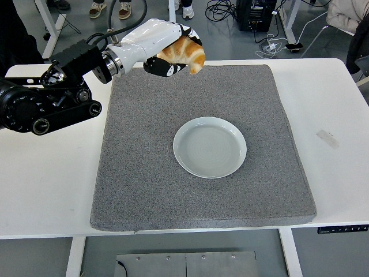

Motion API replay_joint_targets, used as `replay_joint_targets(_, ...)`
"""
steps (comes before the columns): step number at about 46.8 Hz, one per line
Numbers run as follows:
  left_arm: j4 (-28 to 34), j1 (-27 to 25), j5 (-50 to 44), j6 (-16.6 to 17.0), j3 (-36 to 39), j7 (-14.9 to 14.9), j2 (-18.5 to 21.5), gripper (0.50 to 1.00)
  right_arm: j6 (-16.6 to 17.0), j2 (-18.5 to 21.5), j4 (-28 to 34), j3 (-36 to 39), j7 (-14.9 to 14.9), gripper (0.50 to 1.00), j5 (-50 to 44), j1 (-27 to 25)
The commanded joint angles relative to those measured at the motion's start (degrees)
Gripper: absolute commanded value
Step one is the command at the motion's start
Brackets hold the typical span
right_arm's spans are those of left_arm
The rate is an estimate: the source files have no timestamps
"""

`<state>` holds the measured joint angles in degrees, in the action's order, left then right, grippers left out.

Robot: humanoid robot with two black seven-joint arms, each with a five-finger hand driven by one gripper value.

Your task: Place the bread on the plate

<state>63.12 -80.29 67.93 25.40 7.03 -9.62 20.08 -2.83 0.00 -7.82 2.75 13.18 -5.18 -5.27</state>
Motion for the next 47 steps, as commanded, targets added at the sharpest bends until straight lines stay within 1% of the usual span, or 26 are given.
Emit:
replay_joint_targets(1,-0.01,0.05,0.01,0.00,0.09,-0.05,-1.09,0.500,0.02,0.00,0.00,-0.02,0.00,1.000,0.00,0.00)
replay_joint_targets(17,0.60,0.22,0.10,0.00,0.27,-0.05,-5.48,0.500,0.02,0.00,0.00,-0.02,0.00,1.000,0.00,0.00)
replay_joint_targets(23,1.66,0.40,1.15,0.00,0.27,-0.05,-5.66,0.500,0.02,0.00,0.00,-0.02,0.00,1.000,0.00,0.00)
replay_joint_targets(33,1.66,0.66,2.03,0.00,0.70,-0.05,-5.84,0.500,0.02,0.00,0.00,-0.02,0.00,1.000,0.00,0.00)
replay_joint_targets(47,1.66,3.03,2.21,0.09,2.37,-0.05,-6.72,0.500,0.02,0.00,0.00,-0.02,0.00,1.000,0.00,0.00)
